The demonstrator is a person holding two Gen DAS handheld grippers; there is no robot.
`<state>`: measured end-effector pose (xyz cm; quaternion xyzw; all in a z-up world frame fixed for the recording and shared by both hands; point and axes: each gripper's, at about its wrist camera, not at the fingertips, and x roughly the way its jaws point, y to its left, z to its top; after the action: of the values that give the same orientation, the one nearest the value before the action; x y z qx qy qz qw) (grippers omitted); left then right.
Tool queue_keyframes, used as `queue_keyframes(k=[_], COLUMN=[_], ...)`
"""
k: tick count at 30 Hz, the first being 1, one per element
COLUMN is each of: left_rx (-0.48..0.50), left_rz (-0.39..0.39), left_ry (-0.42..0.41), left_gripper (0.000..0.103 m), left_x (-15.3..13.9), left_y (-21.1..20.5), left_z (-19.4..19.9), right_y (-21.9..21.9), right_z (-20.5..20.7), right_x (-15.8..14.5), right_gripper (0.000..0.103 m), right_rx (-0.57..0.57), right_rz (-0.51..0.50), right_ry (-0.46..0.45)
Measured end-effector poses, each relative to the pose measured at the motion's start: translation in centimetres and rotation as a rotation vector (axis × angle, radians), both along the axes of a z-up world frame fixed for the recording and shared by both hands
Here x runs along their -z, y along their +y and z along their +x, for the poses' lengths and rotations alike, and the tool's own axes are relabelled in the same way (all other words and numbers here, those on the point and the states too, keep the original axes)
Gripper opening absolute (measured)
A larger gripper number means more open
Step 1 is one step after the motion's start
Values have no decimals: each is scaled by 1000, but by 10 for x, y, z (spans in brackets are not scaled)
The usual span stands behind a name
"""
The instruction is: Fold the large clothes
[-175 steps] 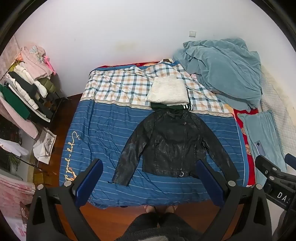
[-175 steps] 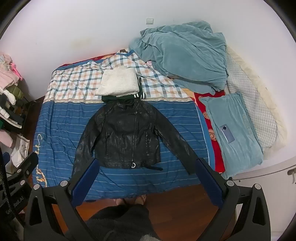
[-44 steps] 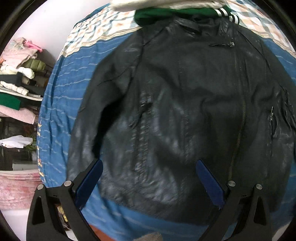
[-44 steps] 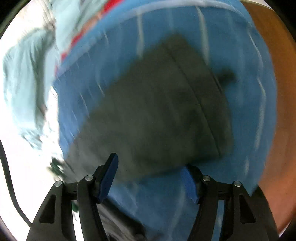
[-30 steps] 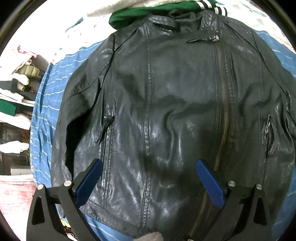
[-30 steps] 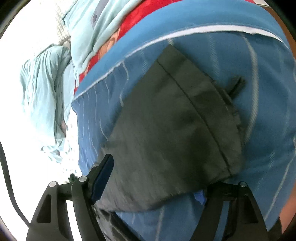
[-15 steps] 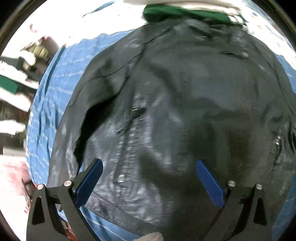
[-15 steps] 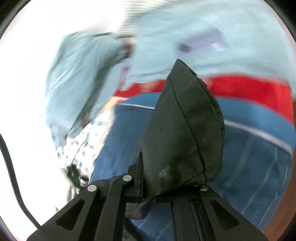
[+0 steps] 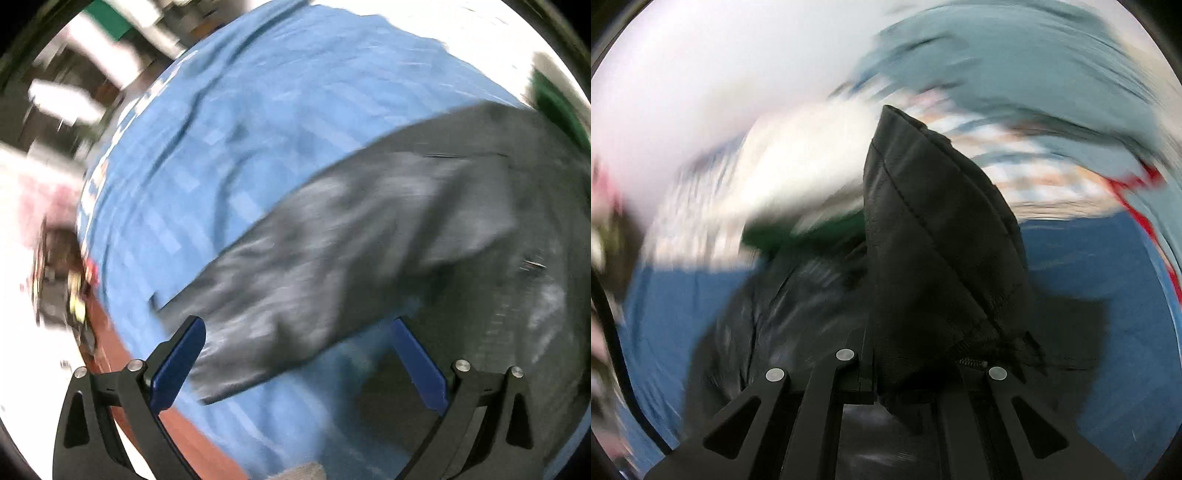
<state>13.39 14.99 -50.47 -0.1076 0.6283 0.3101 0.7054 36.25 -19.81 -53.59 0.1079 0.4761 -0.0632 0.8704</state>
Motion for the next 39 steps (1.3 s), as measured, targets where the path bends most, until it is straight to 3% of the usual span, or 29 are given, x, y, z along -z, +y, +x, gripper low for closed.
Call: queue_keyframes(k=[4, 6, 7, 8, 9, 10, 11, 13, 17, 20, 21, 22, 23, 27, 31, 33, 37, 39], left_rx=[-156, -219, -258, -285, -321, -354, -375, -441, -614, -745, -766, -771, -762, -679, -603, -600, -698, -736], left_rz=[-59, -114, -162, -205, -262, -331, -388, -502, -628, -617, -591, -543, -522, -421, -376, -415, -636, -698], left_ry=[30, 24, 11, 1, -18, -49, -72, -143, -273, -330, -344, -362, -374, -412, -433, -426, -413, -425], left_gripper=[103, 102, 102, 102, 102, 102, 102, 102, 102, 101, 97, 83, 73, 71, 71, 71, 71, 71], left_x=[14, 20, 25, 30, 36, 42, 48, 60, 88, 108, 109, 108, 106, 97, 59, 55, 80, 95], left_y=[40, 56, 63, 67, 72, 76, 78, 82, 88, 108, 116, 128, 139, 189, 195, 177, 121, 104], left_z=[-47, -66, -78, -83, -91, -98, -102, -109, -121, -132, -133, -134, -134, -128, -139, -152, -170, -162], right_y=[118, 157, 163, 167, 166, 161, 159, 149, 117, 82, 79, 75, 73, 76, 86, 91, 93, 91], right_z=[40, 46, 42, 40, 36, 30, 25, 5, -30, -39, -46, -51, -57, -72, -73, -71, -76, -77], right_x=[87, 123, 127, 124, 116, 107, 98, 76, 58, 62, 67, 73, 80, 88, 89, 87, 80, 76], right_gripper=[7, 20, 26, 34, 41, 57, 63, 63, 63, 63, 63, 63, 63, 63, 63, 63, 63, 63], right_rx=[-222, -292, -300, -309, -325, -327, -324, -323, -283, -243, -233, -226, -220, -185, -170, -174, -182, -188], right_rz=[-128, -175, -194, -181, -104, -23, 22, 72, 131, 154, 151, 158, 163, 199, 238, 252, 268, 266], right_ry=[207, 344, 358, 356, 354, 355, 352, 328, 353, 417, 440, 454, 463, 472, 468, 461, 462, 467])
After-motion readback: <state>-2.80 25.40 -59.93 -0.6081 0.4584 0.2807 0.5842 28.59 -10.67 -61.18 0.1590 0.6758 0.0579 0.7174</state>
